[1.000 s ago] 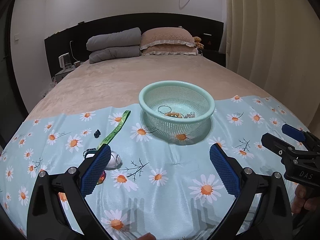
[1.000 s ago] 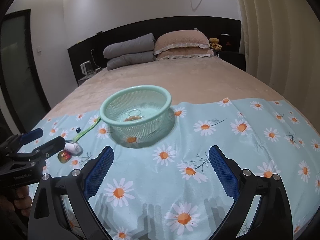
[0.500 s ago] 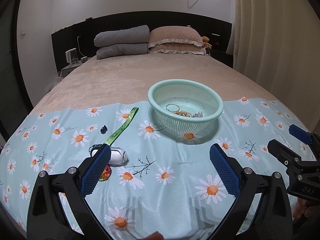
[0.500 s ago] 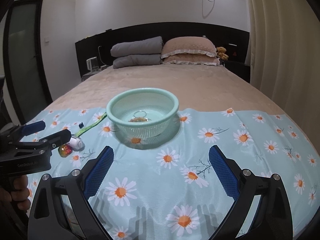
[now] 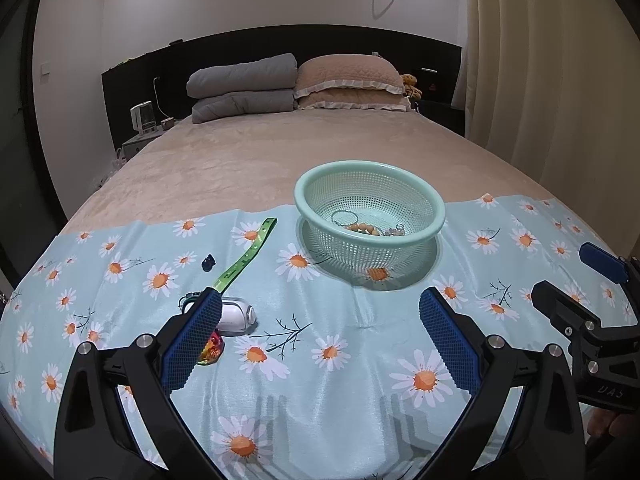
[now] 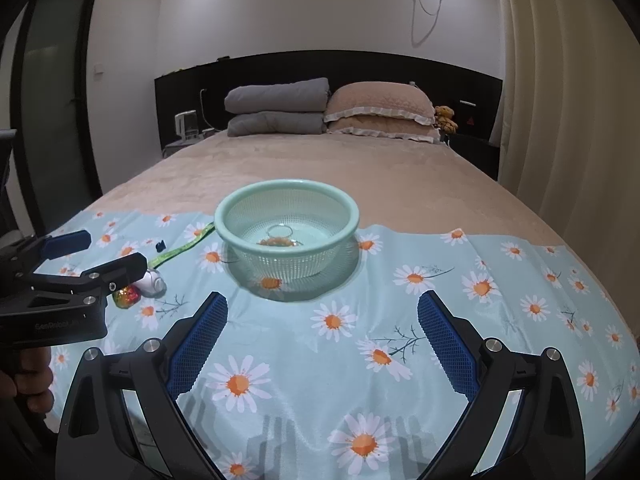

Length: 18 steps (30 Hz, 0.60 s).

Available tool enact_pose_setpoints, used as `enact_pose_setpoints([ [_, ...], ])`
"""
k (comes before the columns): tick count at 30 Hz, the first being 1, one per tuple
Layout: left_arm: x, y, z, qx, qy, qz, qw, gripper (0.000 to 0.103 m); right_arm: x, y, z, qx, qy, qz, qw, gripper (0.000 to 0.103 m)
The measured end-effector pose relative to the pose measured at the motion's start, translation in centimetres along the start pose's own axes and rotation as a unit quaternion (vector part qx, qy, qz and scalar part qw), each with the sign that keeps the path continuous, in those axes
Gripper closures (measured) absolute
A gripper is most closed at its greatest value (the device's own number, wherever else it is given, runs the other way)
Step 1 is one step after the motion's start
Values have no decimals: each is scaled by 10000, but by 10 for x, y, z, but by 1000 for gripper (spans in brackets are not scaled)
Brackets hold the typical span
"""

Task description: Organize jewelry

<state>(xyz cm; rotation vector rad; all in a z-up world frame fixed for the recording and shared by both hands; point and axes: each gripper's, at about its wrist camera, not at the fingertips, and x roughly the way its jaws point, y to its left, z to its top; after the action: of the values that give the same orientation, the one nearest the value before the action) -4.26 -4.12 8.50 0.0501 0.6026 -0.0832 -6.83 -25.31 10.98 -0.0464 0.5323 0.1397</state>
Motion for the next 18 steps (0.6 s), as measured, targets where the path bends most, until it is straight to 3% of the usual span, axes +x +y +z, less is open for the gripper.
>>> enact_pose_setpoints([
  [18,-1,0,-1,-1,32,-100,9999,6,-2,1,-1,-4,-9,-50,10000,11],
])
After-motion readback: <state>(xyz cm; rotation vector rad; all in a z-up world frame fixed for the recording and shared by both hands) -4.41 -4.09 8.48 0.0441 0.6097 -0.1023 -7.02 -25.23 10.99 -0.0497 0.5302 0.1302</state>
